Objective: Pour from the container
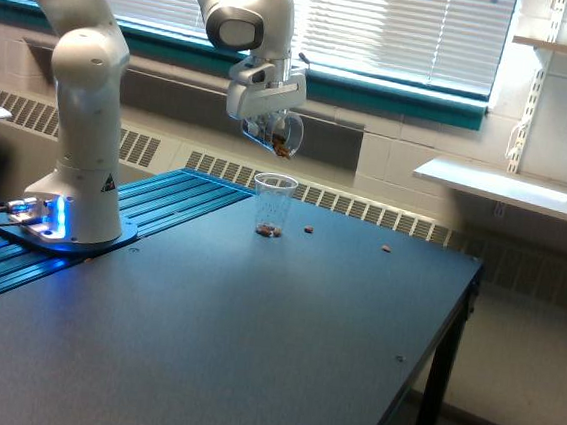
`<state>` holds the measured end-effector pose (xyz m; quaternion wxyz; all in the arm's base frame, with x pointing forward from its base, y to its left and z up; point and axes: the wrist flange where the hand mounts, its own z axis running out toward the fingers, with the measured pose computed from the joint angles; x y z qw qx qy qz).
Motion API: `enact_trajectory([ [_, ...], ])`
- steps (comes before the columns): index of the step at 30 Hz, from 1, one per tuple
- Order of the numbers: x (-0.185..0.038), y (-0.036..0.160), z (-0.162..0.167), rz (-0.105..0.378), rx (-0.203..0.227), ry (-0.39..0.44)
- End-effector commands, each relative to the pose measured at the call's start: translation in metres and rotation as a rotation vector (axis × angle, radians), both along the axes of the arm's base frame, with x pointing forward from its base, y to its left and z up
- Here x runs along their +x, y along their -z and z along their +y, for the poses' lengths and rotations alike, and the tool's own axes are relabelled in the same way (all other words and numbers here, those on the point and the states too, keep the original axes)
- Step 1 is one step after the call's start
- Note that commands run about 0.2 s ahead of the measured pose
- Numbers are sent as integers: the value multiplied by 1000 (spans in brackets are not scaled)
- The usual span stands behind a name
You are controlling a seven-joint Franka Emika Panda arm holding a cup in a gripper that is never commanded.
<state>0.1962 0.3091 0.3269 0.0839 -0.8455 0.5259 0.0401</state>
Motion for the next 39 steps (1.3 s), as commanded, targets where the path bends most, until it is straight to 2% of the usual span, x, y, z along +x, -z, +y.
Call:
enact_trajectory([
  [1,2,-3,-3,3,11,10],
  [17,7,-5,-10,25,36,41],
  [39,-2,-10,-6,47,56,14],
])
